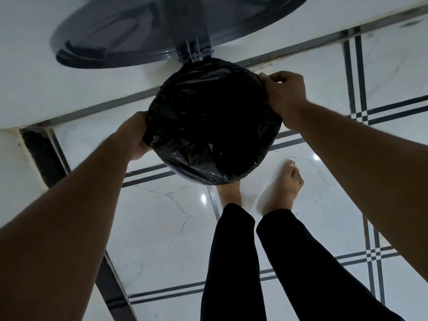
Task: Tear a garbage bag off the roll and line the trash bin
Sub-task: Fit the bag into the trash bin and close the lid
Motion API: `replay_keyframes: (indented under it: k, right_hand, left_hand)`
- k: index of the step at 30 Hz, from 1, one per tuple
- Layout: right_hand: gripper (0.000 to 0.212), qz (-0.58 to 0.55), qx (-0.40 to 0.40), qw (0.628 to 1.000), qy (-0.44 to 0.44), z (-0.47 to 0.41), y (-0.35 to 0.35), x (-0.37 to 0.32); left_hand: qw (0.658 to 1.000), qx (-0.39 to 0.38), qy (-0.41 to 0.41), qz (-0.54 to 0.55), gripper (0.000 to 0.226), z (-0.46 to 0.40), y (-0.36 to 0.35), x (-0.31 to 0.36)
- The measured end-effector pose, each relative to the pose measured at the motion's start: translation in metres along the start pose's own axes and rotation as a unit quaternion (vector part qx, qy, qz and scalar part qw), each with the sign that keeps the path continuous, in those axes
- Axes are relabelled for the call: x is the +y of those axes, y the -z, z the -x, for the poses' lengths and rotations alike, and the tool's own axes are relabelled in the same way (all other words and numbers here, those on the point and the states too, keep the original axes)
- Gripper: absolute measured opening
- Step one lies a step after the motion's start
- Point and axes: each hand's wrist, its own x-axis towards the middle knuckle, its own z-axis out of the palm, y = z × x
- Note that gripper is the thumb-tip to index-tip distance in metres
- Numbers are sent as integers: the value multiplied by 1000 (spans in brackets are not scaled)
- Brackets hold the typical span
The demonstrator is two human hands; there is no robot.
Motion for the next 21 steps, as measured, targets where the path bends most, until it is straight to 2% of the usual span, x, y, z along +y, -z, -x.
replay_keyframes:
  k: [6, 12, 16, 21]
  right_hand:
    - [48, 5, -73, 996, -59, 7, 18, 7]
    - [72, -51, -95, 988, -111, 26, 33, 23]
    - [64, -65, -93, 986, -126, 50, 35, 41]
    - [60, -114, -80, 977, -158, 75, 30, 63]
  left_hand:
    - [998, -14, 54, 21, 25, -2, 12, -34]
    - [982, -34, 82, 165, 30, 23, 14, -80]
    - [951, -33, 111, 286, 11, 36, 8, -113]
    - [911, -49, 123, 391, 24, 52, -14, -141]
